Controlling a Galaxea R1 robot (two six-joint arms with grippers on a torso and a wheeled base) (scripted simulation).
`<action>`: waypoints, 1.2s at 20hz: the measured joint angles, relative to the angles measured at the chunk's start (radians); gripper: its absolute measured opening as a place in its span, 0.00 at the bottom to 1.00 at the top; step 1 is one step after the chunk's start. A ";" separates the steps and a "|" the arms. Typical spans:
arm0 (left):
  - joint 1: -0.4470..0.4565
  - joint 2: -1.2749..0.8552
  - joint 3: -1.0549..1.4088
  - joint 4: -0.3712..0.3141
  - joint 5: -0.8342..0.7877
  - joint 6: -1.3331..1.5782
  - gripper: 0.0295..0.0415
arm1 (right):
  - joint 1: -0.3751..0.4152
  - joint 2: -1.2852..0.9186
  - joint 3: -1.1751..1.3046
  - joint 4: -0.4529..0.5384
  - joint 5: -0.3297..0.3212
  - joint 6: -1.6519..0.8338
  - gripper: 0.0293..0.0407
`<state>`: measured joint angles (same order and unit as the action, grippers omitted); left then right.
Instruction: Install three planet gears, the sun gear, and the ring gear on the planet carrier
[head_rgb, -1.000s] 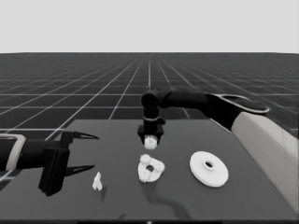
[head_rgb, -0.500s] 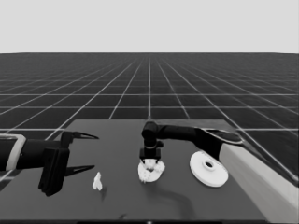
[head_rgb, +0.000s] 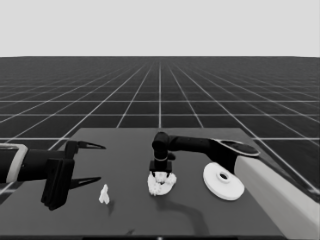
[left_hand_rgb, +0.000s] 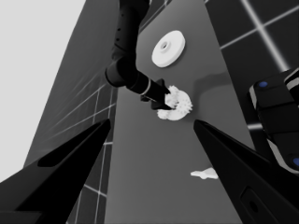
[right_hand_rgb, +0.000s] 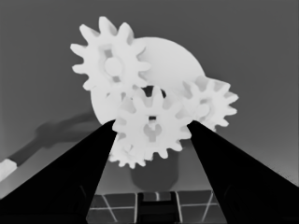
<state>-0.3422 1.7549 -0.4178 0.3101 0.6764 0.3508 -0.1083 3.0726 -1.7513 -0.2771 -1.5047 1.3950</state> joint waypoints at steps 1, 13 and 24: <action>0.000 0.000 0.000 0.000 0.000 0.000 0.75 | 0.000 0.000 0.000 0.000 0.000 0.010 0.17; 0.000 0.000 0.000 0.000 0.000 0.000 0.75 | 0.000 0.000 0.000 0.000 0.000 0.136 0.17; 0.000 0.000 0.000 0.000 0.000 0.000 0.75 | 0.000 0.000 0.000 0.000 0.000 0.251 0.17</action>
<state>-0.3422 1.7549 -0.4178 0.3101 0.6764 0.3508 -0.1085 3.0726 -1.7513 -0.2771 -1.5047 1.6459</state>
